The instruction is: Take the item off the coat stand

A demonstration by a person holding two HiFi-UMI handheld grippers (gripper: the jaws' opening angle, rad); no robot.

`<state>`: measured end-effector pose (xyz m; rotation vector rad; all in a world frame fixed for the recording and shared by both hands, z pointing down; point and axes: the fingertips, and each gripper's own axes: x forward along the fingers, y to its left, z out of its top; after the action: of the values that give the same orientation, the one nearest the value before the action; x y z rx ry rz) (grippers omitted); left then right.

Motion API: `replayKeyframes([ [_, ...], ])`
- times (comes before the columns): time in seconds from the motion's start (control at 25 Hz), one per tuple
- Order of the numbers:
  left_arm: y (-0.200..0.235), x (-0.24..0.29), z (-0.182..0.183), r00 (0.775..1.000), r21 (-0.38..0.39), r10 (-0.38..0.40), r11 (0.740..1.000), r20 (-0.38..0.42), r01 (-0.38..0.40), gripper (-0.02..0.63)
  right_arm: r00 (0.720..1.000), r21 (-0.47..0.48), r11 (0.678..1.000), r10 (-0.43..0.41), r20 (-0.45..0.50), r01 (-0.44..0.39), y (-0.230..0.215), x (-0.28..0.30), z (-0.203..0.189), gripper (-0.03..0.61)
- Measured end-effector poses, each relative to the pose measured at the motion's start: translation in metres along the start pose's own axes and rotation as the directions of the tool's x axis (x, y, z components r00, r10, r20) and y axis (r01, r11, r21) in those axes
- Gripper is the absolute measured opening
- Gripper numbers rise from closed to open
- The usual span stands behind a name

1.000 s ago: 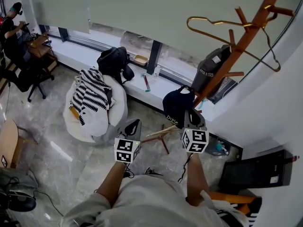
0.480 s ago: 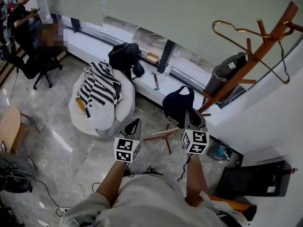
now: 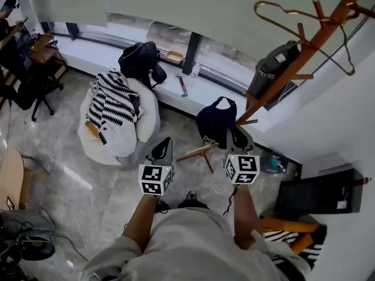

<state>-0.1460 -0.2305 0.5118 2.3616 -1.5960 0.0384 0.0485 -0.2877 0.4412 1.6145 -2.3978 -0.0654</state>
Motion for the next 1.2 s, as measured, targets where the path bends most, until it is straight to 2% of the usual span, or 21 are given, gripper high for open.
replayKeyframes([
  [0.32, -0.036, 0.021, -0.002, 0.985, 0.003, -0.173, 0.985, -0.026, 0.173, 0.009, 0.989, 0.018, 0.990, -0.139, -0.043, 0.140, -0.021, -0.040, -0.023, 0.028],
  [0.68, -0.073, 0.037, -0.028, 0.946, 0.001, -0.317, 0.948, -0.068, 0.317, 0.009, 0.955, 0.031, 0.958, -0.281, -0.098, 0.285, -0.034, -0.100, -0.054, 0.028],
  [0.84, -0.093, 0.039, -0.024, 0.934, 0.038, -0.346, 0.936, -0.083, 0.350, 0.009, 0.942, 0.052, 0.942, -0.328, -0.075, 0.332, -0.051, -0.134, -0.053, 0.028],
  [1.0, -0.109, 0.045, -0.011, 0.936, 0.081, -0.345, 0.933, -0.073, 0.351, 0.009, 0.921, 0.066, 0.918, -0.387, -0.050, 0.390, -0.078, -0.176, -0.051, 0.028],
  [1.2, -0.152, 0.044, 0.000, 0.929, 0.127, -0.367, 0.920, -0.056, 0.371, 0.009, 0.891, 0.083, 0.887, -0.453, -0.022, 0.453, -0.107, -0.236, -0.057, 0.028],
])
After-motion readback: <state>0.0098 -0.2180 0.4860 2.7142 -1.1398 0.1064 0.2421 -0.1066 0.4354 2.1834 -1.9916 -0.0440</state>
